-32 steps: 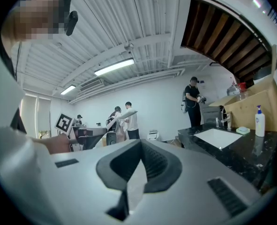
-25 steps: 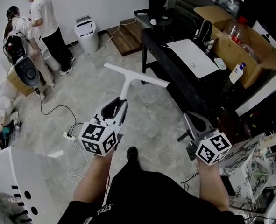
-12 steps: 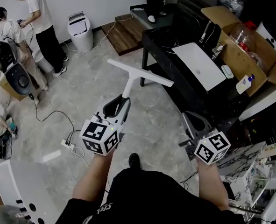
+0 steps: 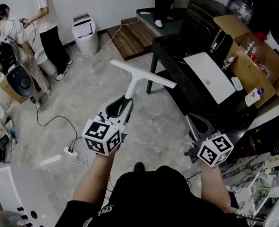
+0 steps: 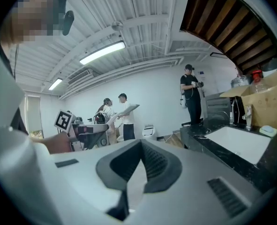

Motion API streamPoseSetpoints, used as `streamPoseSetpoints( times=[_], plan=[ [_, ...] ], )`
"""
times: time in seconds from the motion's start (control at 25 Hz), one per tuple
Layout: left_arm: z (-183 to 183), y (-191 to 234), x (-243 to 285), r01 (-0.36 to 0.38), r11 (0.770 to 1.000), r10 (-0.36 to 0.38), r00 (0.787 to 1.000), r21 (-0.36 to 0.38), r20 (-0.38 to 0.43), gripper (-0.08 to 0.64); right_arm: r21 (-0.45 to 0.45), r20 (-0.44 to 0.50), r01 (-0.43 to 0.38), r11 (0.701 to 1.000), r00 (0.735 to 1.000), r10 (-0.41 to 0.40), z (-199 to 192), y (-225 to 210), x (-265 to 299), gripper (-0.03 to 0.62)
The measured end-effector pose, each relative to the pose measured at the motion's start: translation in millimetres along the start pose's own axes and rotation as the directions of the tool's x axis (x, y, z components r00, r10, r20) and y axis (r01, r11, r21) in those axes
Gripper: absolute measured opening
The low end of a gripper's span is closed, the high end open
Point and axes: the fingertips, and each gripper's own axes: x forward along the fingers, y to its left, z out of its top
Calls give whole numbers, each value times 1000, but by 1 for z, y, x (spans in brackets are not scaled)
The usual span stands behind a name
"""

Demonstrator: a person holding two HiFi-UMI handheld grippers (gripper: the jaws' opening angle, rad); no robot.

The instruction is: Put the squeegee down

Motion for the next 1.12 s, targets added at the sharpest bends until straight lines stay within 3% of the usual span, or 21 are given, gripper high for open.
streamPoseSetpoints(
  times=[0.64, 0.88, 1.12],
  plan=[
    [-1, 57, 65, -44, 999, 44, 998, -16, -34, 103, 46, -11, -43, 998, 999, 43, 2, -56, 81, 6],
    [1, 80, 123, -72, 997, 71, 996, -25, -44, 103, 55, -23, -60, 997, 998, 61, 9, -107, 121, 6],
    [3, 85, 198, -55, 998, 53, 996, -27, -72, 103, 70, -30, -58, 996, 998, 60, 22, -169, 153, 6]
  ],
)
